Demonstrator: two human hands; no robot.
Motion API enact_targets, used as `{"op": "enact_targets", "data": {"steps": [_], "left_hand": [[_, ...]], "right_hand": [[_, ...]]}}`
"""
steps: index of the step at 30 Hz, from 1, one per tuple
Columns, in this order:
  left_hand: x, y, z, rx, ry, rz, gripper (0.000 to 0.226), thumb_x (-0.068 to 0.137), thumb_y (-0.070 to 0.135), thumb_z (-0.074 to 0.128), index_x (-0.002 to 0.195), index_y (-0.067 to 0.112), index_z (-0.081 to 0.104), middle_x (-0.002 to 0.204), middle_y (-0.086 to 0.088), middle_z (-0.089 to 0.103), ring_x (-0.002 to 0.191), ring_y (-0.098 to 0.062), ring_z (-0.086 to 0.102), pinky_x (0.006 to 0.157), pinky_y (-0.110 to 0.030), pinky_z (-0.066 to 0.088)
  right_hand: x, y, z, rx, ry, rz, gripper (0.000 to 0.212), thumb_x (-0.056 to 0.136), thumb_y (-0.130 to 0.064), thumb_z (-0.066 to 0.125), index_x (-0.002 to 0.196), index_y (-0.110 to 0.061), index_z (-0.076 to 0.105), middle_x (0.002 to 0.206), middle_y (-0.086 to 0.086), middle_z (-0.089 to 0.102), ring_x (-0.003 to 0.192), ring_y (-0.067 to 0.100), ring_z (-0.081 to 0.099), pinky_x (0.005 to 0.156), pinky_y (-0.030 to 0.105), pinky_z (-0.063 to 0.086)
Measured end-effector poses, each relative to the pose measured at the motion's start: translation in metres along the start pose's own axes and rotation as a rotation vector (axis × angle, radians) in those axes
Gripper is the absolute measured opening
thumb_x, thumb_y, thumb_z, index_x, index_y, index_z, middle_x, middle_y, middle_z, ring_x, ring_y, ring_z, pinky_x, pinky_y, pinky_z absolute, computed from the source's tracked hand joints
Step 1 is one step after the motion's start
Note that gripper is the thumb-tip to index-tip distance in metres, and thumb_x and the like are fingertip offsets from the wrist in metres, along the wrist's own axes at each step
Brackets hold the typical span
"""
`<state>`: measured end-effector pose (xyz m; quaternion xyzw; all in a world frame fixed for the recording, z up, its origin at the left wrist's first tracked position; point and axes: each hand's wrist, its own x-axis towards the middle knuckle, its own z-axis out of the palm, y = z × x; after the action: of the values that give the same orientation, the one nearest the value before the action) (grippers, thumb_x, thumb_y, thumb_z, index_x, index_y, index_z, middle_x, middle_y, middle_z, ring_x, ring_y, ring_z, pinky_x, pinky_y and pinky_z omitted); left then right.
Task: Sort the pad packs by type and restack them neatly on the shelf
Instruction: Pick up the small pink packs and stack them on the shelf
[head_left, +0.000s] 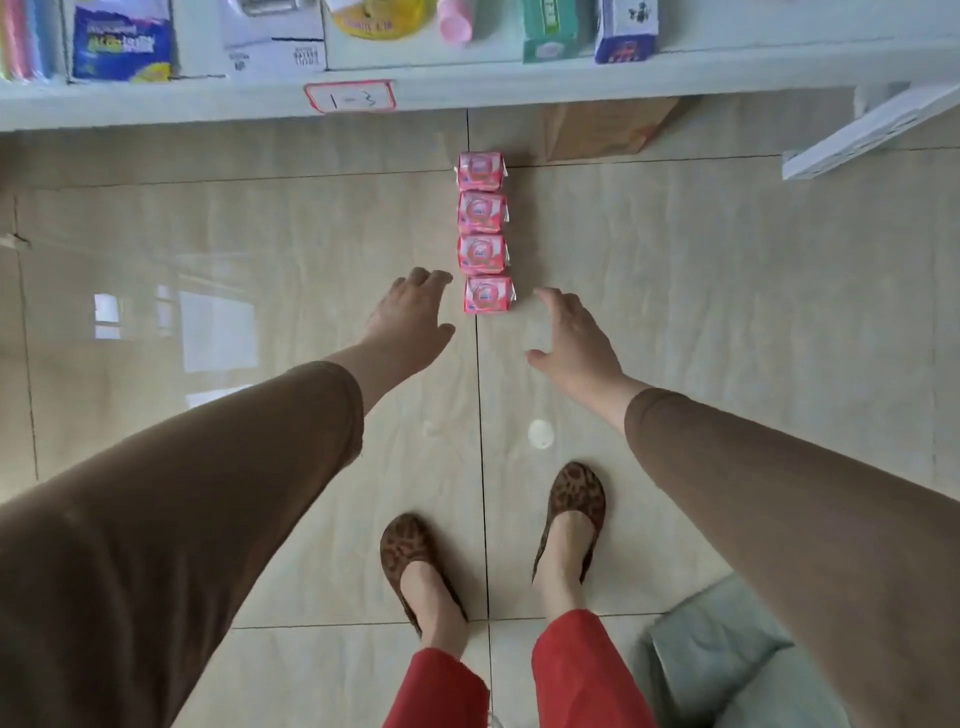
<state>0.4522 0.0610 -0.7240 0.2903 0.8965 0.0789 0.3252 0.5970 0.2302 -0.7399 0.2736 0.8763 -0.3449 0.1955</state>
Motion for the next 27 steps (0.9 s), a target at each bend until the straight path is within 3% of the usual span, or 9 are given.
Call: {"op": "enact_targets", "data": {"steps": [7, 10, 14, 17, 22, 25, 27], "left_hand": [[0.101, -0.016, 0.053, 0.076, 0.065, 0.054, 0.066, 0.089, 0.010, 0.060, 0.149, 0.021, 0.034, 0.142, -0.008, 0.040, 0.127, -0.029, 0.042, 0.097, -0.045, 0.047], [0.131, -0.016, 0.065, 0.118, 0.105, 0.068, 0.064, 0.091, 0.007, 0.057, 0.149, 0.022, 0.033, 0.142, -0.008, 0.039, 0.126, -0.028, 0.042, 0.094, -0.045, 0.049], [0.152, -0.018, 0.078, 0.164, 0.145, 0.104, 0.061, 0.090, 0.021, 0.065, 0.144, 0.022, 0.037, 0.136, -0.010, 0.041, 0.122, -0.031, 0.043, 0.087, -0.048, 0.051], [0.157, -0.022, 0.084, 0.170, 0.175, 0.131, 0.066, 0.084, 0.030, 0.073, 0.140, 0.022, 0.040, 0.134, -0.009, 0.044, 0.120, -0.031, 0.044, 0.083, -0.047, 0.051], [0.138, -0.016, 0.089, 0.086, 0.109, 0.052, 0.059, 0.082, 0.023, 0.074, 0.131, 0.015, 0.041, 0.117, -0.010, 0.055, 0.105, -0.033, 0.056, 0.075, -0.042, 0.047], [0.100, -0.010, 0.068, 0.007, 0.098, -0.010, 0.052, 0.082, 0.023, 0.071, 0.126, 0.016, 0.044, 0.114, -0.009, 0.056, 0.097, -0.033, 0.060, 0.072, -0.040, 0.048], [0.067, 0.000, 0.043, -0.049, 0.083, -0.055, 0.052, 0.082, 0.025, 0.070, 0.127, 0.018, 0.045, 0.115, -0.008, 0.055, 0.095, -0.033, 0.060, 0.073, -0.041, 0.051]], "right_hand": [[0.086, 0.034, 0.069, 0.081, 0.023, -0.026, 0.087, 0.079, -0.008, 0.072, 0.152, -0.020, 0.026, 0.145, 0.009, 0.037, 0.114, 0.029, 0.058, 0.081, 0.030, 0.046], [0.110, 0.042, 0.088, 0.123, 0.051, -0.037, 0.081, 0.077, -0.005, 0.072, 0.147, -0.019, 0.033, 0.139, 0.008, 0.041, 0.109, 0.028, 0.061, 0.081, 0.032, 0.050], [0.126, 0.049, 0.108, 0.142, 0.110, -0.064, 0.065, 0.078, -0.014, 0.071, 0.136, -0.018, 0.043, 0.128, 0.004, 0.049, 0.107, 0.026, 0.059, 0.076, 0.038, 0.054], [0.128, 0.052, 0.117, 0.129, 0.134, -0.075, 0.063, 0.077, -0.017, 0.070, 0.135, -0.024, 0.047, 0.122, 0.002, 0.050, 0.109, 0.025, 0.055, 0.074, 0.035, 0.052], [0.103, 0.056, 0.107, 0.222, 0.038, -0.060, 0.056, 0.074, -0.011, 0.069, 0.126, -0.018, 0.050, 0.118, 0.005, 0.054, 0.105, 0.029, 0.055, 0.079, 0.038, 0.051], [0.068, 0.055, 0.075, 0.318, 0.003, 0.031, 0.049, 0.072, -0.014, 0.073, 0.111, -0.020, 0.045, 0.107, 0.003, 0.062, 0.092, 0.023, 0.061, 0.063, 0.025, 0.044], [0.037, 0.043, 0.041, 0.416, -0.015, 0.079, 0.052, 0.070, -0.017, 0.076, 0.109, -0.024, 0.042, 0.108, 0.002, 0.063, 0.089, 0.018, 0.062, 0.061, 0.018, 0.040]]}}
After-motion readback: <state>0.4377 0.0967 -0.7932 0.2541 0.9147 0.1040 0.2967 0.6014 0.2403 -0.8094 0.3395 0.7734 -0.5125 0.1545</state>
